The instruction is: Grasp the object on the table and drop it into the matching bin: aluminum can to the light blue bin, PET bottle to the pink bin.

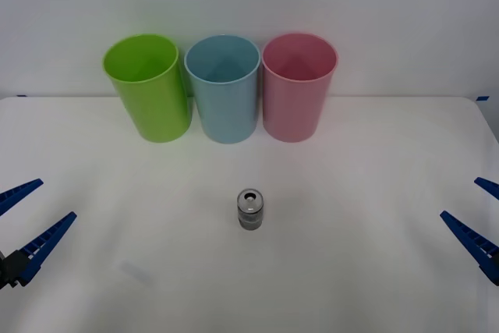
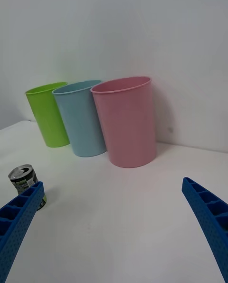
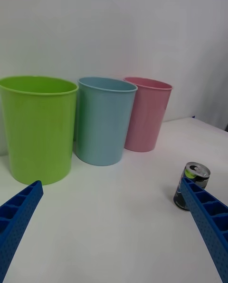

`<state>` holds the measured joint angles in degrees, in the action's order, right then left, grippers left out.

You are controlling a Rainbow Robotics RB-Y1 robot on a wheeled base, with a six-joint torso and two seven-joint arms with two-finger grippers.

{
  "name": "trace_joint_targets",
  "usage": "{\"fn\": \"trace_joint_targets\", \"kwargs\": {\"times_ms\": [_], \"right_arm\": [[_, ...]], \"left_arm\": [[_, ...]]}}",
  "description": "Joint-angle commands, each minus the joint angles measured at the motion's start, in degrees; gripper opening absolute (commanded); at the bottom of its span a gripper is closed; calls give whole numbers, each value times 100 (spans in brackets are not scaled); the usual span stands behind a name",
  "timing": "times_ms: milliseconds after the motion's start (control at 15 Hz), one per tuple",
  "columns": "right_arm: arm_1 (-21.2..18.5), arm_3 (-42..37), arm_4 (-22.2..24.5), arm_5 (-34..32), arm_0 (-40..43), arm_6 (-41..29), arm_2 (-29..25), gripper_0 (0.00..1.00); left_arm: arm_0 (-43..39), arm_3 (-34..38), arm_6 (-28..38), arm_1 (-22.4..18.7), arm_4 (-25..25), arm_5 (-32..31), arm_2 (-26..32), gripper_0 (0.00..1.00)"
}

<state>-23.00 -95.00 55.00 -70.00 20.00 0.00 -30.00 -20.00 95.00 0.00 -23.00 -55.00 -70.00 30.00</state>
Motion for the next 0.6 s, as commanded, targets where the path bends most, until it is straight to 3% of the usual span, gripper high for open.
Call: {"fn": "trace_joint_targets", "kwargs": {"times_ms": [67, 333, 600], "right_arm": [[41, -10, 11, -5, -31, 0, 29, 100], [-20, -177, -16, 118, 4, 0, 205, 100], [-29, -159, 266, 145, -40, 62, 469, 100]], "left_arm": [[0, 0, 0, 0, 0, 0, 0, 100], [0, 0, 0, 0, 0, 0, 0, 100], [0, 0, 0, 0, 0, 0, 0, 100]]}}
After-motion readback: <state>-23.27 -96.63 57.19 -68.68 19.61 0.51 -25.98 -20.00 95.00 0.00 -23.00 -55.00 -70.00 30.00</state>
